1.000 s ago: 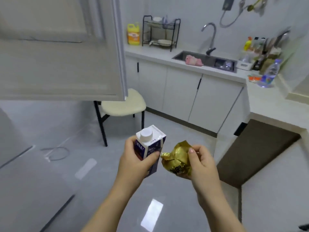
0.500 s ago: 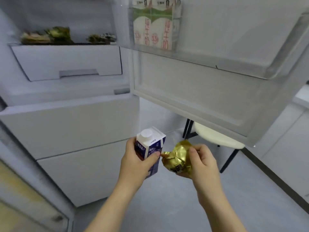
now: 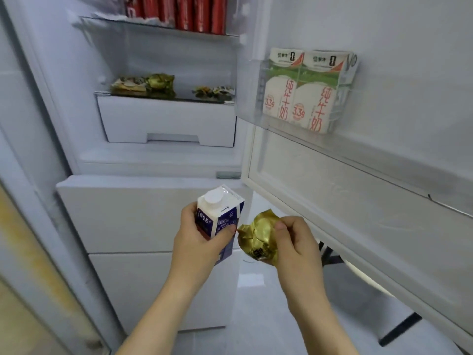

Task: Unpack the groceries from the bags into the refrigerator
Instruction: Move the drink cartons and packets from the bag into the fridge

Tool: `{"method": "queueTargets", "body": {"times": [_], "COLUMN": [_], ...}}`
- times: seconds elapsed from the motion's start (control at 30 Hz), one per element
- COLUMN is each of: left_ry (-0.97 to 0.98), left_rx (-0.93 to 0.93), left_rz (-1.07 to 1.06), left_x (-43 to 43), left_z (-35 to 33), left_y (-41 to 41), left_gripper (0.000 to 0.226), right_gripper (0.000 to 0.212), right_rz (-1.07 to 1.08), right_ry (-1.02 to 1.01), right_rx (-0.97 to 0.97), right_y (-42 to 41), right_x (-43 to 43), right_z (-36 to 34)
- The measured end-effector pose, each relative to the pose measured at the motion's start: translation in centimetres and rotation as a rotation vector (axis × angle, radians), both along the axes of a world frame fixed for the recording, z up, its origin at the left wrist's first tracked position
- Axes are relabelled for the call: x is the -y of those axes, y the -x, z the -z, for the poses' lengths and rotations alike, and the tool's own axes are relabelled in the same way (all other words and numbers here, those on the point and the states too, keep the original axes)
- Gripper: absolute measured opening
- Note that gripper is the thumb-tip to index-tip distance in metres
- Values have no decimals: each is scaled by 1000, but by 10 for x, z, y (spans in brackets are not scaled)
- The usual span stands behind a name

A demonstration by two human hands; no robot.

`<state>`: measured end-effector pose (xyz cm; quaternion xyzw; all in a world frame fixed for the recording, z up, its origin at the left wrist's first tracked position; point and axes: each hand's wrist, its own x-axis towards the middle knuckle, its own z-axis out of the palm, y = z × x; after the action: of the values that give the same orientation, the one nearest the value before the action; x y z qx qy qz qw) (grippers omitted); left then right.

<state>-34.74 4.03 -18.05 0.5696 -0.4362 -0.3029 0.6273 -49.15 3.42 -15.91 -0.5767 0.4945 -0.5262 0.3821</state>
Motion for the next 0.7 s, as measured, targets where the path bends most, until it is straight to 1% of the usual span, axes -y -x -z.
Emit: {"method": "queueTargets", "body": {"times": [0.2, 0.43, 0.7], "left_ry": [97, 227, 385], "left_rx": [-24, -1, 9], "left_rz": [-18, 43, 145], "left_x": [20, 38, 37], "left_z": [-26, -68, -109], "left_y": [-14, -25, -24], "left_gripper": [47, 46, 46], "right_gripper": [21, 22, 22], "right_rz": [11, 59, 155], "right_ry": [153, 343, 542], "right_rx": [0, -23, -40], "right_y": [-21, -38, -45], "right_x": [13, 21, 9], "right_z": [-26, -65, -95]}}
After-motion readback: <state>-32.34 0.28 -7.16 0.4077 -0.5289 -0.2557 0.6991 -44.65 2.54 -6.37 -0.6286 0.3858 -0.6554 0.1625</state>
